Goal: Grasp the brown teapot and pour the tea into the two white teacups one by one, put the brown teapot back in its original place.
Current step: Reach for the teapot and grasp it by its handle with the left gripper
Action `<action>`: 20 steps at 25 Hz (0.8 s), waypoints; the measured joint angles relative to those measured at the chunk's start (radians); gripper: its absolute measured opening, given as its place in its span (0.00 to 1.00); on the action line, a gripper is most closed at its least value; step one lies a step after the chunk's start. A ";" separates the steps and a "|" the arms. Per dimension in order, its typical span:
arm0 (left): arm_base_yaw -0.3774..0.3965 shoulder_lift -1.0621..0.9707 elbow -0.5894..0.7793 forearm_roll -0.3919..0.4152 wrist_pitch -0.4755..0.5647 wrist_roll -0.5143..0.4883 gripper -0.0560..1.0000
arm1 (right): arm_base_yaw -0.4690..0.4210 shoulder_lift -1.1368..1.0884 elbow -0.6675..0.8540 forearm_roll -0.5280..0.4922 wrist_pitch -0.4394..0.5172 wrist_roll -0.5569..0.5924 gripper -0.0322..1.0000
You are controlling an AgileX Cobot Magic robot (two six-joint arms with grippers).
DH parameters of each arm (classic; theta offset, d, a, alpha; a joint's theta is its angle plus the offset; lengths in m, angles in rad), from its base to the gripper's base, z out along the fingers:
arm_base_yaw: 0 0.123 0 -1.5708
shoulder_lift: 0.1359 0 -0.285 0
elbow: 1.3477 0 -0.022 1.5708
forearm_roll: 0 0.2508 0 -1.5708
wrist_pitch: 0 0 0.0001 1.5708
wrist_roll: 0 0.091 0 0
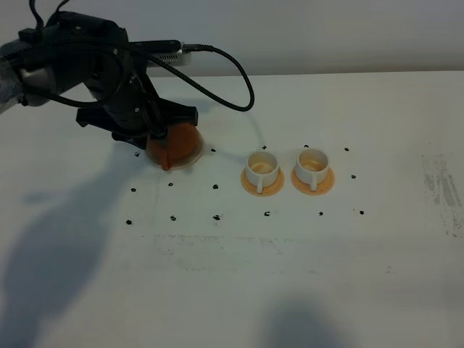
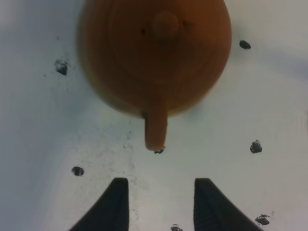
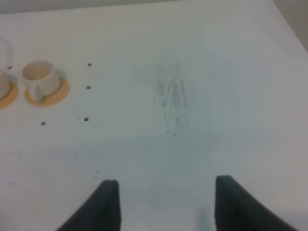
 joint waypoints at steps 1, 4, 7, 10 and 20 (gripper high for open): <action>-0.002 0.008 -0.001 0.000 0.000 -0.002 0.35 | 0.000 0.000 0.000 0.000 0.000 0.000 0.48; -0.002 0.023 -0.001 0.000 -0.007 -0.006 0.35 | 0.000 0.000 0.000 0.000 0.000 0.000 0.48; -0.002 0.029 -0.003 0.004 -0.020 -0.029 0.35 | 0.000 0.000 0.000 0.000 0.000 0.000 0.48; -0.002 0.034 -0.005 0.028 -0.036 -0.059 0.35 | 0.000 0.000 0.000 0.000 0.000 0.000 0.48; -0.002 0.062 -0.006 0.036 -0.058 -0.077 0.35 | 0.000 0.000 0.000 0.000 0.000 0.000 0.45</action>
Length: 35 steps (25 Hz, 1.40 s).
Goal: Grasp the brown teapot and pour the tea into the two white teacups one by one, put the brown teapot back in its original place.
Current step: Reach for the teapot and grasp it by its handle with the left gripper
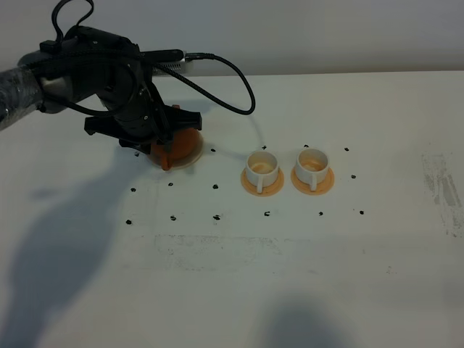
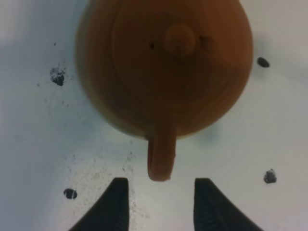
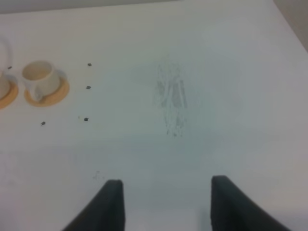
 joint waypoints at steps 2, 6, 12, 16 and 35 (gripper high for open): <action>0.000 0.006 0.000 0.000 -0.005 0.000 0.35 | 0.000 0.000 0.000 0.000 0.000 0.000 0.45; 0.000 0.016 0.000 0.004 -0.025 0.000 0.35 | 0.000 0.000 0.000 0.000 0.000 0.000 0.45; 0.000 0.041 -0.003 0.003 -0.041 0.000 0.35 | 0.000 0.000 0.000 0.000 0.000 0.000 0.45; 0.000 0.046 -0.012 0.003 -0.045 0.001 0.35 | 0.000 0.000 0.000 0.000 0.000 0.000 0.45; 0.000 0.065 -0.021 -0.001 -0.052 0.026 0.35 | 0.000 0.000 0.000 0.000 0.000 0.000 0.45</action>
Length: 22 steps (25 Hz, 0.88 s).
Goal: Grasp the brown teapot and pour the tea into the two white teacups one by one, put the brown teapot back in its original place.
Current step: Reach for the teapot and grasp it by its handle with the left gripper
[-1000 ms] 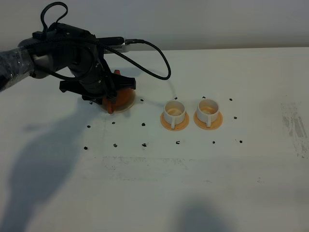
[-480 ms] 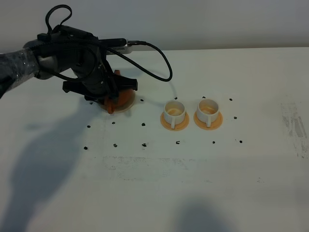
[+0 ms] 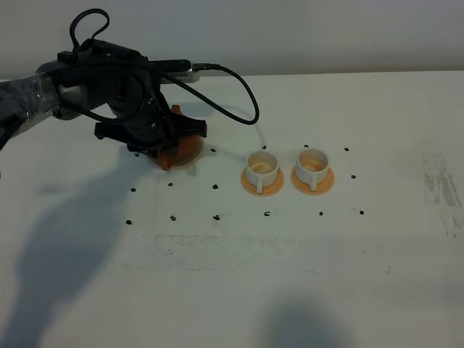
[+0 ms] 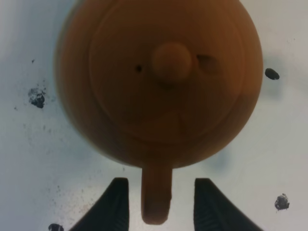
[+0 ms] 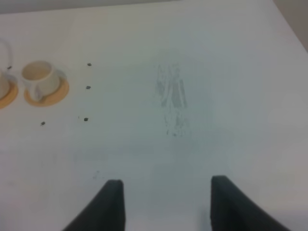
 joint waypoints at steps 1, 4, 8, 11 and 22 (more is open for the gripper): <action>0.000 0.000 0.000 0.000 0.000 0.000 0.35 | 0.000 0.000 0.000 0.000 0.000 0.000 0.45; 0.000 0.001 0.000 0.000 0.003 0.000 0.30 | 0.000 0.000 0.000 0.000 0.000 0.000 0.45; 0.004 0.012 0.000 -0.004 0.014 0.011 0.14 | 0.000 0.000 0.000 0.000 0.000 0.000 0.45; 0.006 0.013 -0.009 -0.004 0.026 0.037 0.14 | 0.000 0.000 0.000 0.000 0.000 0.000 0.45; 0.012 0.016 -0.026 -0.004 0.049 0.076 0.14 | 0.000 0.000 0.000 0.000 0.000 0.000 0.45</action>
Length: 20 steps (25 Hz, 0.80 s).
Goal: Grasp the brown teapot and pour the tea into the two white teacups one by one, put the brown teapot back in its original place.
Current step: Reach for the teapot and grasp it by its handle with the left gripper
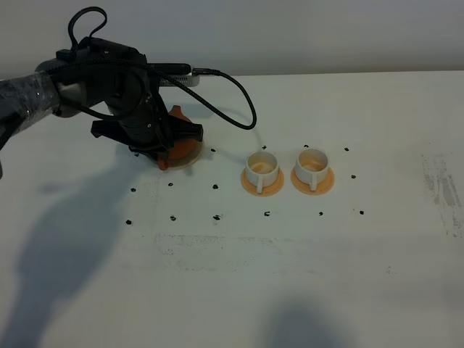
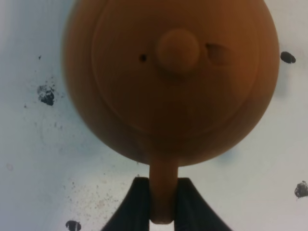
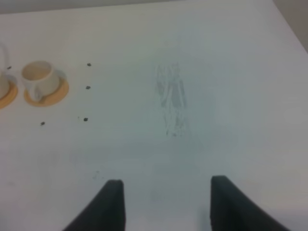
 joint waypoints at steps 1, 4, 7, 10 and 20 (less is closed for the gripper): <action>0.000 0.000 0.000 0.000 0.000 0.001 0.14 | 0.000 0.000 0.000 0.000 0.000 0.000 0.45; 0.000 0.000 0.000 0.000 0.001 0.003 0.14 | 0.000 0.000 0.000 0.000 0.000 0.000 0.45; 0.000 0.000 0.000 0.000 0.001 0.003 0.14 | 0.000 0.000 0.000 0.000 0.000 0.000 0.45; 0.000 0.000 0.000 0.000 0.001 0.004 0.14 | 0.000 0.000 0.000 0.000 0.000 0.000 0.45; 0.000 0.000 0.000 -0.001 0.002 0.007 0.14 | 0.000 0.000 0.000 0.000 0.000 0.000 0.45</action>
